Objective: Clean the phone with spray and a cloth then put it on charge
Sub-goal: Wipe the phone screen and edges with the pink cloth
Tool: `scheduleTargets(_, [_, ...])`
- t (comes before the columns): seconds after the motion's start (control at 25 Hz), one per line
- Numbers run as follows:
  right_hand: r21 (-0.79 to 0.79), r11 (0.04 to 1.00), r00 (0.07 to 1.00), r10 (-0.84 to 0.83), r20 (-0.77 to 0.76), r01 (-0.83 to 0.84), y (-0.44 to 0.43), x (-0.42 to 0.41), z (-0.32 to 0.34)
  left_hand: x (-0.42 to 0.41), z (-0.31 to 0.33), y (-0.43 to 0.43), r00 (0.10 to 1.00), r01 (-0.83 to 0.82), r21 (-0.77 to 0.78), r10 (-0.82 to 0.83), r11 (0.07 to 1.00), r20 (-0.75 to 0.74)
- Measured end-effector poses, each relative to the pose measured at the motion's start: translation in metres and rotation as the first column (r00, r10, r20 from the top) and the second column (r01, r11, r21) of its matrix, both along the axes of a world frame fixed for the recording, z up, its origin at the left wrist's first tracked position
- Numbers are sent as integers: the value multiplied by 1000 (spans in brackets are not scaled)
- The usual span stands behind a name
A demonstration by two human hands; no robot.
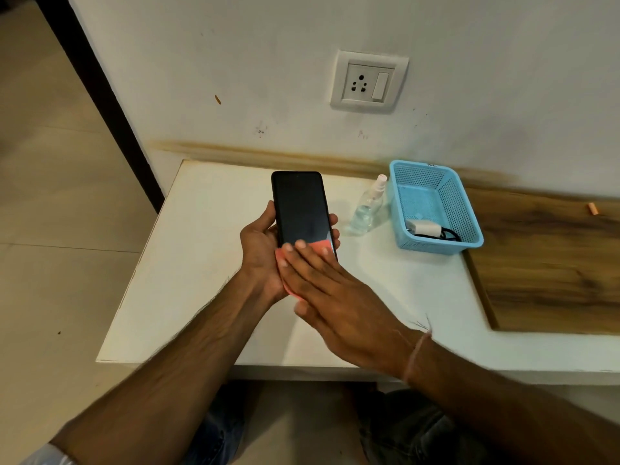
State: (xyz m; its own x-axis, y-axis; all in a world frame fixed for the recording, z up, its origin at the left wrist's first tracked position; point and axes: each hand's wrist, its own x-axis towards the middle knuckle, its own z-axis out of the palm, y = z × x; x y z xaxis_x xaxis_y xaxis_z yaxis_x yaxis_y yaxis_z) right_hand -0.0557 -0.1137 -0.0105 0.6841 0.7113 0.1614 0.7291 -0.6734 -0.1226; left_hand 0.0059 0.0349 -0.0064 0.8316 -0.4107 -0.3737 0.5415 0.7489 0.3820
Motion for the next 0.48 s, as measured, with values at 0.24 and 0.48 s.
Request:
scheduleTargets(0.24, [31, 993, 993, -115, -8, 115, -31, 35, 19, -2, 0, -5, 1000, -4, 59, 3, 998, 7])
scheduleTargets(0.48, [146, 974, 984, -164, -69, 172, 27, 13, 5, -1, -1, -4, 1000, 15, 14, -16, 1000, 20])
